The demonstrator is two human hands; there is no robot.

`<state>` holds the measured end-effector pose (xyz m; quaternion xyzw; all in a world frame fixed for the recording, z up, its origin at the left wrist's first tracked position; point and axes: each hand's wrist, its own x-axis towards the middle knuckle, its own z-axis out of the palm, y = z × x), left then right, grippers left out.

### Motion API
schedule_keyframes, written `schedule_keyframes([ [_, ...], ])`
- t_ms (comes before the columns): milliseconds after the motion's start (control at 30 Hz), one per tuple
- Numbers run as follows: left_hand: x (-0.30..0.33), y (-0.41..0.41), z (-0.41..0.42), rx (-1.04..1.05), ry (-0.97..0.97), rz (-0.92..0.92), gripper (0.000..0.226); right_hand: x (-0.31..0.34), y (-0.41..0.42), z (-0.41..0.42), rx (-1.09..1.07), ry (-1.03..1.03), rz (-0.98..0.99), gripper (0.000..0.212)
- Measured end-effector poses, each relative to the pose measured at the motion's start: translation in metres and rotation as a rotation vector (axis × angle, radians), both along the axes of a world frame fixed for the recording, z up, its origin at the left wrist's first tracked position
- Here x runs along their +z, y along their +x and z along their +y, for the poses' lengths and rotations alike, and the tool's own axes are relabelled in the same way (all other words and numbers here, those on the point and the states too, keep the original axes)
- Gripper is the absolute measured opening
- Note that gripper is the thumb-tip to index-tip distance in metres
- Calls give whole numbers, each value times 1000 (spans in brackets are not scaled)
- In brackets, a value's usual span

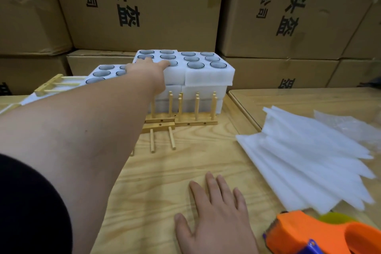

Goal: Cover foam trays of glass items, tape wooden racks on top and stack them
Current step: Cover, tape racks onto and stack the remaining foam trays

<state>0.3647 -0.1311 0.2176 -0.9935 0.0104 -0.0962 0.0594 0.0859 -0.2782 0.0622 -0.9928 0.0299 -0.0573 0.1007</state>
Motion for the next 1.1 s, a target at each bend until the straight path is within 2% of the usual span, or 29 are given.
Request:
schedule_keyframes([
  [367, -15, 1, 5, 12, 30, -161, 54, -1, -1, -1, 17, 36, -4, 69],
  [533, -11, -12, 16, -13, 8, -262, 45, -6, 1, -5, 89, 95, 47, 90],
  [633, -4, -29, 23, -28, 53, -335, 38, -5, 0, -6, 94, 83, 67, 90],
  [833, 4, -88, 33, -140, -34, -341, 46, 0, -6, -8, 111, 90, 70, 84],
  [1100, -2, -217, 33, -381, -187, -437, 53, 7, -9, -7, 112, 113, 51, 77],
])
